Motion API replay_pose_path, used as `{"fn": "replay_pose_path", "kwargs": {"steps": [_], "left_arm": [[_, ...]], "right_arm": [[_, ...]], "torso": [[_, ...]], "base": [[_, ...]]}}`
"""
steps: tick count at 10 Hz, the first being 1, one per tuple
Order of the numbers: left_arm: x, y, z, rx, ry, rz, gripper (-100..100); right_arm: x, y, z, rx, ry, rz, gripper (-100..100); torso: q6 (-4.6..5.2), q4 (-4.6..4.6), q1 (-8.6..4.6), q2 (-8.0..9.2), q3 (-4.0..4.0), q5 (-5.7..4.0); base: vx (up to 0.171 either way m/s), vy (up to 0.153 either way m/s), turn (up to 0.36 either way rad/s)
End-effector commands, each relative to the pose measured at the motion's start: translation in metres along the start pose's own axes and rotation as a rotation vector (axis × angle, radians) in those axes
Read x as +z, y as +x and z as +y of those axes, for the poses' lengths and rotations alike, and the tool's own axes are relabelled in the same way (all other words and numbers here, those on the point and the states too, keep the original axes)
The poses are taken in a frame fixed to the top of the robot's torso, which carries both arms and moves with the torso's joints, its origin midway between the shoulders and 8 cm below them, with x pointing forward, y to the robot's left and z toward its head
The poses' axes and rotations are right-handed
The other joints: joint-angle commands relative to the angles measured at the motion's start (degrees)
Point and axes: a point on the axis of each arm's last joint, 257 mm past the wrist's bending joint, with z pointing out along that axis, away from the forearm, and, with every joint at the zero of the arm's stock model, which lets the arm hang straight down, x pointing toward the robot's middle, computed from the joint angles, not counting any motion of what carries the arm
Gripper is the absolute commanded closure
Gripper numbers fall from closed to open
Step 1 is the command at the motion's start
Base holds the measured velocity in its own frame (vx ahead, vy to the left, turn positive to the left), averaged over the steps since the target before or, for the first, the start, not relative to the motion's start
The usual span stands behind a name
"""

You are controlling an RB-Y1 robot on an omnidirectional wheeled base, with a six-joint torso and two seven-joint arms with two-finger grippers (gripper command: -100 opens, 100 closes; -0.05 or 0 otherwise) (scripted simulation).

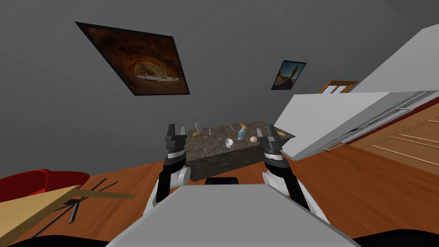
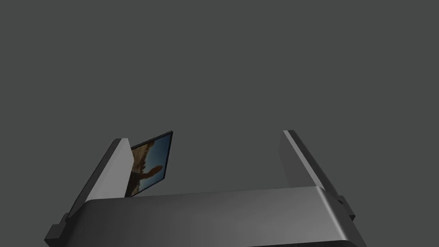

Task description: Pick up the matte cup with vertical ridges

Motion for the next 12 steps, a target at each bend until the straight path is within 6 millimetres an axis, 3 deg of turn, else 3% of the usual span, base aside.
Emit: {"fn": "replay_pose_path", "kwargs": {"steps": [1,4,12], "left_arm": [[0.000,0.000,0.000,0.000,0.000,0.000,0],[0.000,0.000,0.000,0.000,0.000,0.000,0],[0.000,0.000,0.000,0.000,0.000,0.000,0]], "right_arm": [[-0.003,0.004,-0.011,-0.040,0.033,0.047,-100],[-0.006,0.009,-0.020,-0.076,0.057,0.101,-100],[-0.029,0.017,-0.069,-0.263,0.187,0.315,-100]], "torso": [[0.00,0.00,0.00,0.00,0.00,0.00],[0.00,0.00,0.00,-0.01,-0.01,0.00],[0.01,0.00,0.03,-0.02,-0.01,0.01]], "base": [[-0.009,0.019,0.042],[-0.007,0.013,0.024],[-0.008,0.022,0.043]]}}
